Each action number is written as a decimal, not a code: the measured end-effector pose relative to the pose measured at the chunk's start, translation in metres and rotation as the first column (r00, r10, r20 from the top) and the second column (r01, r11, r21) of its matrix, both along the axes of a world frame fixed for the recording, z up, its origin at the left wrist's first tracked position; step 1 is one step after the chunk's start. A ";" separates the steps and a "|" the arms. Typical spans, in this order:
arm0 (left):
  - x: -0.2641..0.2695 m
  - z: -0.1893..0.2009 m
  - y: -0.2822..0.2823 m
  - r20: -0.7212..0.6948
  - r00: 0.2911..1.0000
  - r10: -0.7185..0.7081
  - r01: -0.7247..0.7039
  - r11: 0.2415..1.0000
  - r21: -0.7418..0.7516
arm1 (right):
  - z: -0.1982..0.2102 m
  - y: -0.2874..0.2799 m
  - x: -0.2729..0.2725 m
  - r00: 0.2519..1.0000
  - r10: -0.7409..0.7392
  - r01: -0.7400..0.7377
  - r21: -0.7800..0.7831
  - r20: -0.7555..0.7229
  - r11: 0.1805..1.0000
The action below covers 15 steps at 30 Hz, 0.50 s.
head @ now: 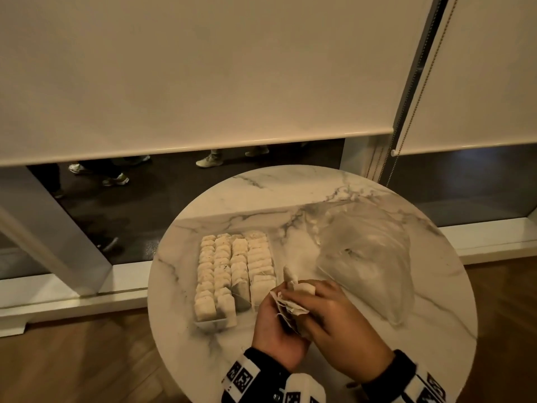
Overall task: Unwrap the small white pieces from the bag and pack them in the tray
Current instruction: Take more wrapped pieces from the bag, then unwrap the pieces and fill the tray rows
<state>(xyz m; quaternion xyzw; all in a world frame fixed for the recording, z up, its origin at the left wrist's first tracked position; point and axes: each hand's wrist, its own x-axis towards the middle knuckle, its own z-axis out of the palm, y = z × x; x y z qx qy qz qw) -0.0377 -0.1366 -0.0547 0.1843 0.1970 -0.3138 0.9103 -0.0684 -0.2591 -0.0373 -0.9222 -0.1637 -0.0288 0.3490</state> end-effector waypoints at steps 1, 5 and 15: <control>0.000 -0.001 0.001 0.004 1.000 -0.012 0.012 1.000 -0.003 | 0.001 0.000 -0.001 1.000 -0.003 0.004 -0.047 0.014 0.999; 0.004 -0.004 0.002 -0.007 0.999 -0.041 0.041 0.999 0.020 | 0.009 -0.003 -0.004 0.998 -0.021 0.026 -0.071 0.059 0.997; 0.005 -0.009 0.008 -0.023 0.999 -0.048 0.049 0.998 0.046 | 0.013 0.000 -0.006 0.998 -0.002 -0.006 0.137 0.060 0.991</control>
